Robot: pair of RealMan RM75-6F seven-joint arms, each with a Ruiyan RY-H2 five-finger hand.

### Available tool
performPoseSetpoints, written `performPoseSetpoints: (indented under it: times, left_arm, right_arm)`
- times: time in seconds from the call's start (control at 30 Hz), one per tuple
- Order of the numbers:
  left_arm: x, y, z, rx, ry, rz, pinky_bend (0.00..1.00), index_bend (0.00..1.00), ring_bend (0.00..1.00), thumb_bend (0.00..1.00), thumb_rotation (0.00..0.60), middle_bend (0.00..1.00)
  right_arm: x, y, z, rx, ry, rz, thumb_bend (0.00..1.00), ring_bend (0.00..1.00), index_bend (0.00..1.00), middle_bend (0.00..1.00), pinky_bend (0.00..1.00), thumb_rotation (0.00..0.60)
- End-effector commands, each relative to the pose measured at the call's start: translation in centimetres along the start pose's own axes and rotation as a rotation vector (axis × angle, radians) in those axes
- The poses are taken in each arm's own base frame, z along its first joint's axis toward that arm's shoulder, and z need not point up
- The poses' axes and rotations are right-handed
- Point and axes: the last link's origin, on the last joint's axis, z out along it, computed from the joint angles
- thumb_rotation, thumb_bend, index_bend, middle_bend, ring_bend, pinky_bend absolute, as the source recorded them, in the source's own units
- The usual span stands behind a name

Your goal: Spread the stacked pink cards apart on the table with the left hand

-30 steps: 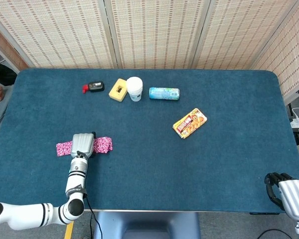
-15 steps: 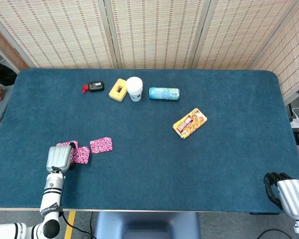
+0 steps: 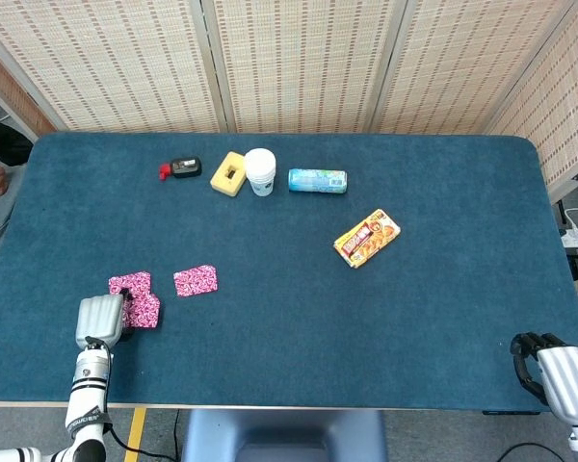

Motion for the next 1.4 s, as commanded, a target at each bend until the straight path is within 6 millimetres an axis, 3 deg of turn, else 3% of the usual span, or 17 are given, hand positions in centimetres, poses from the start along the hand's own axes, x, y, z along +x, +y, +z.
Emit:
performPoseSetpoints:
  times: [0.03, 0.3, 0.53, 0.97, 1.07, 1.17, 1.27, 1.33, 1.4]
  left_arm:
    - [-0.6, -0.4, -0.3, 0.004, -0.008, 0.001, 1.0, 0.61, 1.0, 0.3, 0.6, 1.0]
    - [-1.8, -1.2, -0.7, 0.022, -0.019, 0.009, 1.0, 0.58, 1.0, 0.3, 0.6, 1.0]
    - [-2.6, -1.6, -1.1, 0.022, -0.025, 0.009, 1.0, 0.31, 1.0, 0.29, 0.6, 1.0]
    - [-2.4, -2.0, -1.4, 0.036, -0.039, 0.025, 1.0, 0.01, 1.0, 0.29, 0.6, 1.0]
    - [-1.0, -2.4, -2.2, 0.025, -0.001, 0.02, 1.0, 0.08, 1.0, 0.28, 0.6, 1.0]
    - [1.3, -2.6, -3.6, -0.044, 0.068, -0.004, 1.0, 0.25, 1.0, 0.28, 0.6, 1.0]
    - [3.5, -2.8, -4.5, -0.141, 0.177, -0.042, 1.0, 0.29, 1.0, 0.27, 0.6, 0.93]
    - [4.1, -3.3, -5.0, -0.201, 0.237, -0.068, 0.93, 0.3, 0.92, 0.27, 0.6, 0.83]
    - [4.0, -4.0, -5.4, -0.23, 0.245, -0.078, 0.79, 0.28, 0.77, 0.27, 0.6, 0.73]
  right_arm:
    - [0.0, 0.0, 0.0, -0.002, -0.001, -0.002, 0.47, 0.57, 0.67, 0.57, 0.84, 0.6]
    - [0.0, 0.0, 0.0, -0.003, -0.001, -0.003, 0.47, 0.57, 0.67, 0.57, 0.84, 0.6]
    - [0.0, 0.0, 0.1, -0.007, 0.0, -0.002, 0.47, 0.57, 0.67, 0.57, 0.84, 0.6]
    - [0.0, 0.0, 0.1, -0.007, -0.001, 0.002, 0.47, 0.57, 0.67, 0.57, 0.84, 0.6]
    - [0.1, 0.0, 0.1, -0.006, 0.002, 0.004, 0.47, 0.57, 0.67, 0.57, 0.84, 0.6]
    - [0.1, 0.1, 0.1, -0.006, 0.003, 0.004, 0.47, 0.57, 0.67, 0.57, 0.84, 0.6]
    - [0.0, 0.0, 0.1, -0.005, -0.002, 0.001, 0.47, 0.57, 0.67, 0.57, 0.84, 0.6]
    - [0.0, 0.0, 0.1, -0.004, -0.002, 0.0, 0.47, 0.57, 0.67, 0.57, 0.84, 0.6]
    - [0.0, 0.0, 0.2, -0.006, 0.002, -0.001, 0.47, 0.57, 0.67, 0.57, 0.84, 0.6]
